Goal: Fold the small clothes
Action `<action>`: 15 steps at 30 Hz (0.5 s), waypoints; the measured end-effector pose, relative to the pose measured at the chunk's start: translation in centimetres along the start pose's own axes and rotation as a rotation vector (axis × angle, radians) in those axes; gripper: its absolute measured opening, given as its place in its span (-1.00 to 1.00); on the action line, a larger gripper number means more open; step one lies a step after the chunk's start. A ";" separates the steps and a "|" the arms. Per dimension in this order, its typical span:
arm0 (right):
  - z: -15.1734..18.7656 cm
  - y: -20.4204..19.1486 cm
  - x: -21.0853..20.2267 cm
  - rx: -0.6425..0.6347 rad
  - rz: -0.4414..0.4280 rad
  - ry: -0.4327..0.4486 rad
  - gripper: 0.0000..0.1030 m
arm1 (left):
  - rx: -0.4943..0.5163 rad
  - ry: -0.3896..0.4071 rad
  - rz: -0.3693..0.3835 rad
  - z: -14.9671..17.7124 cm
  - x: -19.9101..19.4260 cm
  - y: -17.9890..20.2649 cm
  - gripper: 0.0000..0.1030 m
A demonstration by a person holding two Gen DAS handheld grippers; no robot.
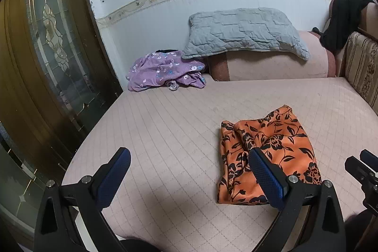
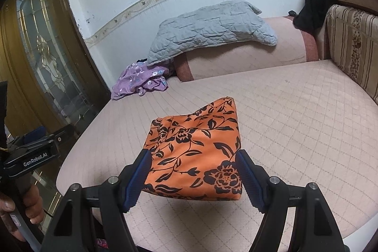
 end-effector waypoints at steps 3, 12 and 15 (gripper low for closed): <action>0.2 0.0 0.4 0.001 0.007 -0.011 0.48 | -0.002 -0.005 -0.001 0.1 0.2 -0.1 0.94; 0.2 -0.3 0.4 -0.006 0.020 -0.014 0.48 | -0.018 -0.003 0.000 0.2 0.1 -0.8 0.94; 0.1 -0.7 -0.1 -0.012 0.020 -0.007 0.48 | -0.023 0.006 0.001 0.2 -0.3 -1.1 0.94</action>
Point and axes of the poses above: each gripper's, at about its wrist camera, not at the fingertips, and x roughly the way its jaws point, y to its right, z to its underside, the point moved 2 cm from there along x, roughly the way its jaws point, and after that the axes turned 6 degrees about -y, right-handed, at the moved point
